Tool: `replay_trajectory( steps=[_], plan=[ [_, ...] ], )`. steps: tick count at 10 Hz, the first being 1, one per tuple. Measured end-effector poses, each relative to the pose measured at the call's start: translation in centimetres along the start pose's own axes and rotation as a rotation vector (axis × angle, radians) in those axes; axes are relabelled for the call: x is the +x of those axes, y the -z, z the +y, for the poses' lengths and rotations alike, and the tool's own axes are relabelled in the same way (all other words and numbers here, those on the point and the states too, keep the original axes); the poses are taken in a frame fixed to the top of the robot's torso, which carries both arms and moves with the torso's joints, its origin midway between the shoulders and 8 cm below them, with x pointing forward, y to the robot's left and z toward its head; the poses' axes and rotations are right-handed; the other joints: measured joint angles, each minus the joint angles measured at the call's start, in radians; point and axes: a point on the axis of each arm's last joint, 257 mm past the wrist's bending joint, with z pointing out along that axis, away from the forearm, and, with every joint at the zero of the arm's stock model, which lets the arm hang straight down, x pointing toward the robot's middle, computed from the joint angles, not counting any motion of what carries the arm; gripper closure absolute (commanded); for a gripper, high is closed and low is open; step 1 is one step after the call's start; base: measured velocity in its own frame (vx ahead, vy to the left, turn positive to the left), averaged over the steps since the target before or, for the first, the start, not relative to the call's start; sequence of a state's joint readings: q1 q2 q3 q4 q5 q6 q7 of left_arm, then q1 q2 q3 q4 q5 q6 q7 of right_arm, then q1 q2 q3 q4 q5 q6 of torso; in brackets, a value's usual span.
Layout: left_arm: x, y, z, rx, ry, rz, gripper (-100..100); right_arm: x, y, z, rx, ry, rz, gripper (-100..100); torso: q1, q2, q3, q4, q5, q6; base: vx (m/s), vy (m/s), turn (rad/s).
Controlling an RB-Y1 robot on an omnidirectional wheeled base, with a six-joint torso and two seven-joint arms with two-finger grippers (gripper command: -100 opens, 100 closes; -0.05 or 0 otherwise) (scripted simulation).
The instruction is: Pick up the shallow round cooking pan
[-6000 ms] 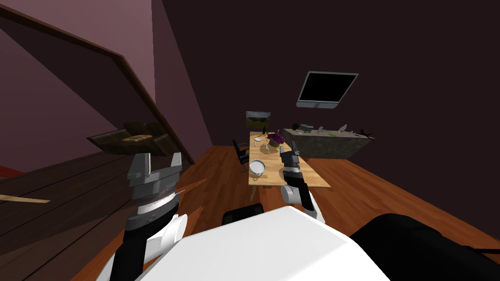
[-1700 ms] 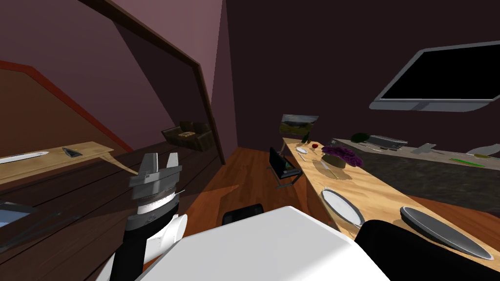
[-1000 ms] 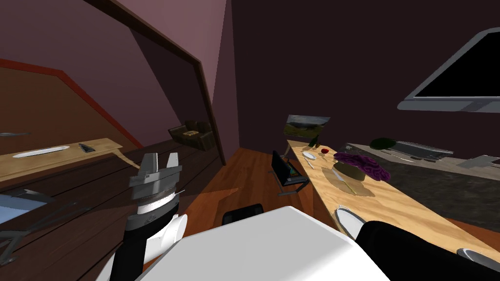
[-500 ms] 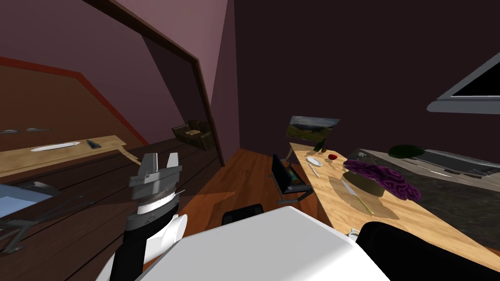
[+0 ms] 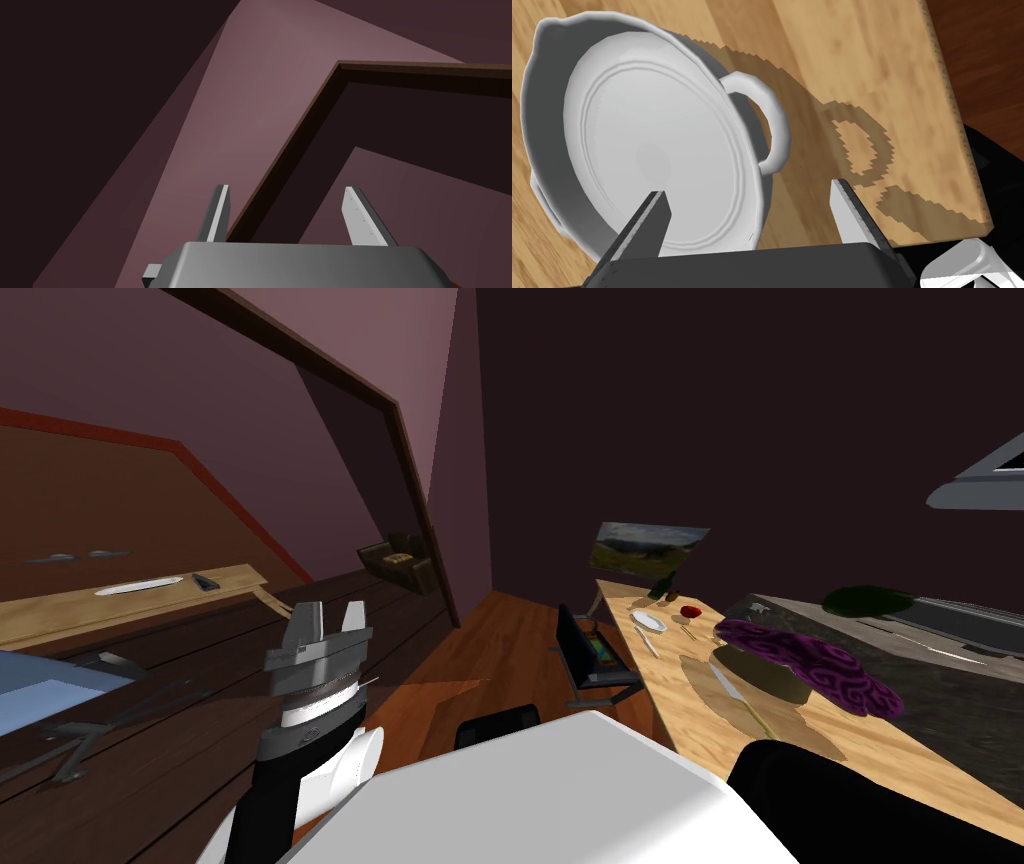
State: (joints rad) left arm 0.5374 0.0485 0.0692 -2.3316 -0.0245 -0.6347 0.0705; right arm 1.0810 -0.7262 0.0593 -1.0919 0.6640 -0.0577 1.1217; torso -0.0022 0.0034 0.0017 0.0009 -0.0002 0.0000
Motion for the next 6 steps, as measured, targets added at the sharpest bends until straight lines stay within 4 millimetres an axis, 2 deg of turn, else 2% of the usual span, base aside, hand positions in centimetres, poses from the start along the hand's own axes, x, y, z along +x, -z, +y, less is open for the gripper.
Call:
replay_trajectory(
  steps=[1, 2, 6],
  plan=[
    [0.00, 0.00, 0.00, 0.000, 0.000, 0.000, 0, -0.32, -0.45, 0.18, -0.001, -0.003, 0.002, -100, 0.000, 0.001, 0.000, 0.000, 0.000, 0.000, -0.020, -0.018, 0.009],
    [0.00, 0.00, 0.00, 0.000, 0.000, 0.000, 0, -0.33, -0.50, 0.19, 0.000, -0.004, 0.003, 100, 0.002, 0.000, 0.000, 0.000, 0.001, 0.000, 0.000, 0.000, 0.000],
    [0.00, 0.00, 0.00, 0.000, 0.000, 0.000, 0, -0.35, -0.50, 0.22, -0.001, -0.001, 0.002, 100, 0.004, -0.002, -0.001, 0.000, 0.001, 0.001, 0.000, 0.000, 0.003]
  ],
)
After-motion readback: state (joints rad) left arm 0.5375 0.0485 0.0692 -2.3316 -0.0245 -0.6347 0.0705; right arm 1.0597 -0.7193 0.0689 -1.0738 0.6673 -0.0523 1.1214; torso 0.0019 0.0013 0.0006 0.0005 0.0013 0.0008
